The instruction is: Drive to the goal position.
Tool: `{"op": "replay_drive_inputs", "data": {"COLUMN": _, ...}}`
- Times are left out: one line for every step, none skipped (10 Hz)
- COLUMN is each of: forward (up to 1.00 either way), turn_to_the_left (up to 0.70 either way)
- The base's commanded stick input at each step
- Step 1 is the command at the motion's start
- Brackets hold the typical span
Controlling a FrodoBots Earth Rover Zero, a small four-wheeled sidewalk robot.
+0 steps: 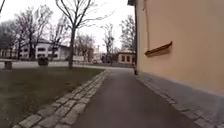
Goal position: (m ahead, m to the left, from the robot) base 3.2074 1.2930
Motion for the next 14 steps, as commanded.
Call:
{"op": "replay_drive_inputs", "data": {"forward": 1.0, "turn_to_the_left": 0.0}}
{"op": "replay_drive_inputs", "data": {"forward": 1.0, "turn_to_the_left": 0.0}}
{"op": "replay_drive_inputs", "data": {"forward": 1.0, "turn_to_the_left": 0.0}}
{"op": "replay_drive_inputs", "data": {"forward": 1.0, "turn_to_the_left": 0.0}}
{"op": "replay_drive_inputs", "data": {"forward": 1.0, "turn_to_the_left": 0.0}}
{"op": "replay_drive_inputs", "data": {"forward": 1.0, "turn_to_the_left": 0.0}}
{"op": "replay_drive_inputs", "data": {"forward": 1.0, "turn_to_the_left": 0.0}}
{"op": "replay_drive_inputs", "data": {"forward": 1.0, "turn_to_the_left": 0.0}}
{"op": "replay_drive_inputs", "data": {"forward": 1.0, "turn_to_the_left": 0.0}}
{"op": "replay_drive_inputs", "data": {"forward": 1.0, "turn_to_the_left": 0.0}}
{"op": "replay_drive_inputs", "data": {"forward": 1.0, "turn_to_the_left": 0.0}}
{"op": "replay_drive_inputs", "data": {"forward": 1.0, "turn_to_the_left": 0.03}}
{"op": "replay_drive_inputs", "data": {"forward": 1.0, "turn_to_the_left": 0.32}}
{"op": "replay_drive_inputs", "data": {"forward": 1.0, "turn_to_the_left": 0.4}}
